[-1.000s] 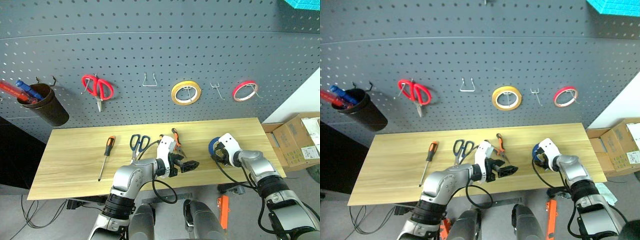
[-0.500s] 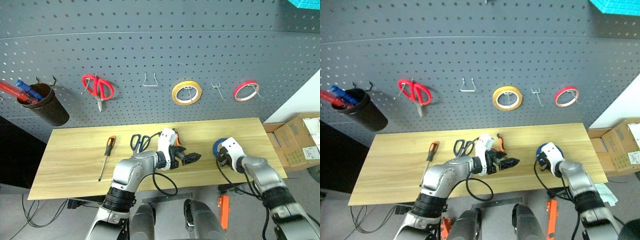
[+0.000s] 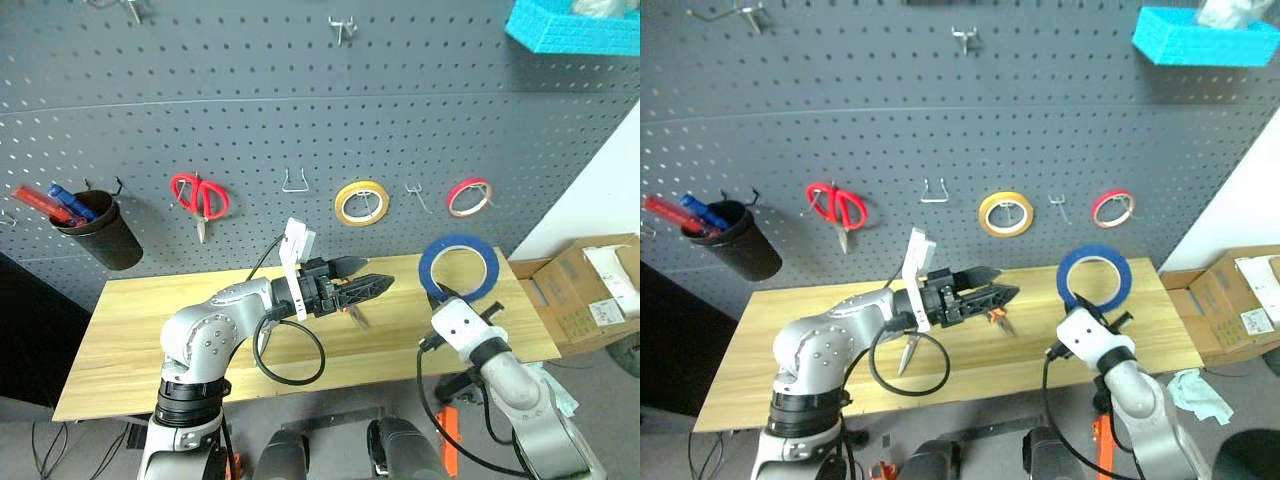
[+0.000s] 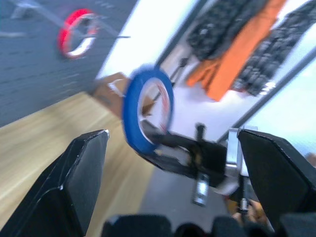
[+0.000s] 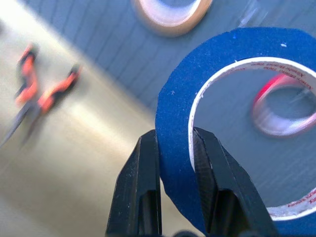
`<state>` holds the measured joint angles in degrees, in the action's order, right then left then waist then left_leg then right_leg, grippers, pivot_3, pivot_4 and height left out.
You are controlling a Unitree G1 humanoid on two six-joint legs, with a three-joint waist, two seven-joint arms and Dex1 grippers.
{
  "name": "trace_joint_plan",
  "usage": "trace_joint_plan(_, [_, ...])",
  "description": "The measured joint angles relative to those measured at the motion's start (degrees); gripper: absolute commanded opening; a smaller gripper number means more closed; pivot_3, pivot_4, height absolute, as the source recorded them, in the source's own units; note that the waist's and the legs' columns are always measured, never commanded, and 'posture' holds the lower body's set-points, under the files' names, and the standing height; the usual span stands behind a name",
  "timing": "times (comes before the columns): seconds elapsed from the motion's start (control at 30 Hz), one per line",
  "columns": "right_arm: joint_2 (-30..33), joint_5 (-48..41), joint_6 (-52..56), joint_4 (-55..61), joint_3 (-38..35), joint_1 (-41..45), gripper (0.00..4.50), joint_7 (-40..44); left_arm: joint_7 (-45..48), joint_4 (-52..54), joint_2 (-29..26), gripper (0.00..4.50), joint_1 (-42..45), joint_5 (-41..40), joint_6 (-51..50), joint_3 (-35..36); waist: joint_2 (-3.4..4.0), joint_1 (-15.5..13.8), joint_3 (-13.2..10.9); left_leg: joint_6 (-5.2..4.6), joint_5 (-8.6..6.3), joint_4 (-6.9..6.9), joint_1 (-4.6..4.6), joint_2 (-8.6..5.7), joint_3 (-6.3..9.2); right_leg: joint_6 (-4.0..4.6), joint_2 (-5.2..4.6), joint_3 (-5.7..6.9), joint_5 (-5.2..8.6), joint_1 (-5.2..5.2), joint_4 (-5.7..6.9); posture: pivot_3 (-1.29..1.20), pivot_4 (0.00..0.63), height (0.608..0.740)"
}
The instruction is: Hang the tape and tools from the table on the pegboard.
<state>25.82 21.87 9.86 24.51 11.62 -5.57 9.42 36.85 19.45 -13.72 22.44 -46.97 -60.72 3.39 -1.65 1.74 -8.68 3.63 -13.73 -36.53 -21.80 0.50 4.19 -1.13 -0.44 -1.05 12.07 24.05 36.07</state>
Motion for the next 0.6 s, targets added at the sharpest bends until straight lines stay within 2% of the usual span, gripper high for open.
trace_joint_plan(0.2, [0.1, 0.9, -8.2, -13.3, -1.2, 13.8, 0.54, -2.0, -1.2, -1.2, -0.8, 4.50, 1.3, -0.5, 1.7, 0.9, 0.00, 0.2, 1.6, -0.10, 0.06, -0.44, 0.40, 0.04, 0.06, 0.12, 0.15, -0.06, -0.10, -0.63, 0.00, 0.02, 0.000, 0.740])
trace_joint_plan(0.3, [-0.3, -1.6, -11.7, -19.5, -1.6, 19.0, 0.54, -1.1, -1.5, -3.3, -0.5, 4.50, 2.5, 0.6, 4.1, 0.7, -0.20, 0.1, 2.0, -0.11, 0.06, -0.40, 0.70, 0.02, 0.09, 0.13, 0.15, -0.08, -0.10, -0.92, 0.00, 0.02, 0.000, 0.740])
trace_joint_plan(0.6, [-2.2, -10.0, -18.3, -32.9, -1.6, 24.5, 0.54, 5.8, -2.7, -5.9, 0.3, 4.50, 4.6, 2.4, 7.7, -0.4, -0.22, 0.0, 2.1, -0.14, 0.03, -0.18, 0.73, -0.04, 0.02, -0.12, 0.25, -0.43, -0.28, -0.86, 0.03, 0.06, 0.000, 0.740])
